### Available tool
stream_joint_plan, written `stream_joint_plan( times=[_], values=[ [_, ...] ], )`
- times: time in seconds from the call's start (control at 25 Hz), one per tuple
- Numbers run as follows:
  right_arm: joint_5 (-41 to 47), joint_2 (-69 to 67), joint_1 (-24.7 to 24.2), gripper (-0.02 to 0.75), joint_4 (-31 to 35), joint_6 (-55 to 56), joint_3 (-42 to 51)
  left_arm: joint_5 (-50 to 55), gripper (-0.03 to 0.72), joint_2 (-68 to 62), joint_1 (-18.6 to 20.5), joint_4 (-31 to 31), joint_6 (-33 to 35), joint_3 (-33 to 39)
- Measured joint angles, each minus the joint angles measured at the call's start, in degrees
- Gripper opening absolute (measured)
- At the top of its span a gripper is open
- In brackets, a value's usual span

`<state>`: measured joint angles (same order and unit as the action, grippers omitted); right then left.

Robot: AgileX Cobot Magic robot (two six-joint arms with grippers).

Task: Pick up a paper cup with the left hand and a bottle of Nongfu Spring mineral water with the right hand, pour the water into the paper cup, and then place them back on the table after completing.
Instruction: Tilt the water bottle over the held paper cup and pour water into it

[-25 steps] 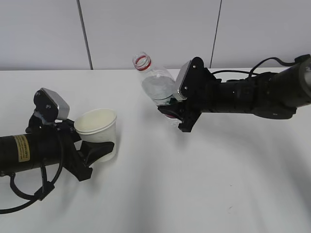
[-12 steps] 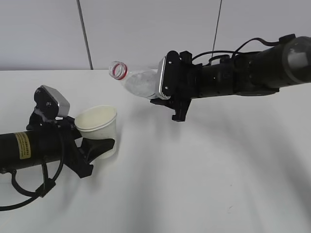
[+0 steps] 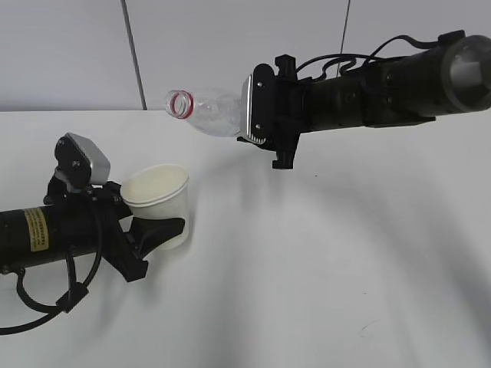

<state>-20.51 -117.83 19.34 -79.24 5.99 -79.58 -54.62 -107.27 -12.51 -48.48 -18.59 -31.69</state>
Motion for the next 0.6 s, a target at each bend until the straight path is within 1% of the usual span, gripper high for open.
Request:
stream_joint_plan(
  times=[0.2, 0.6],
  values=[
    [0.3, 0.0, 0.0, 0.45, -4.1, -0.5, -0.8, -2.0, 0.393, 0.0, 0.0, -0.3, 0.0, 0.0],
    [0.4, 0.0, 0.0, 0.45, -4.8, -6.0, -1.0, -2.4, 0.393, 0.0, 0.0, -1.0, 0.0, 0.0]
  ],
)
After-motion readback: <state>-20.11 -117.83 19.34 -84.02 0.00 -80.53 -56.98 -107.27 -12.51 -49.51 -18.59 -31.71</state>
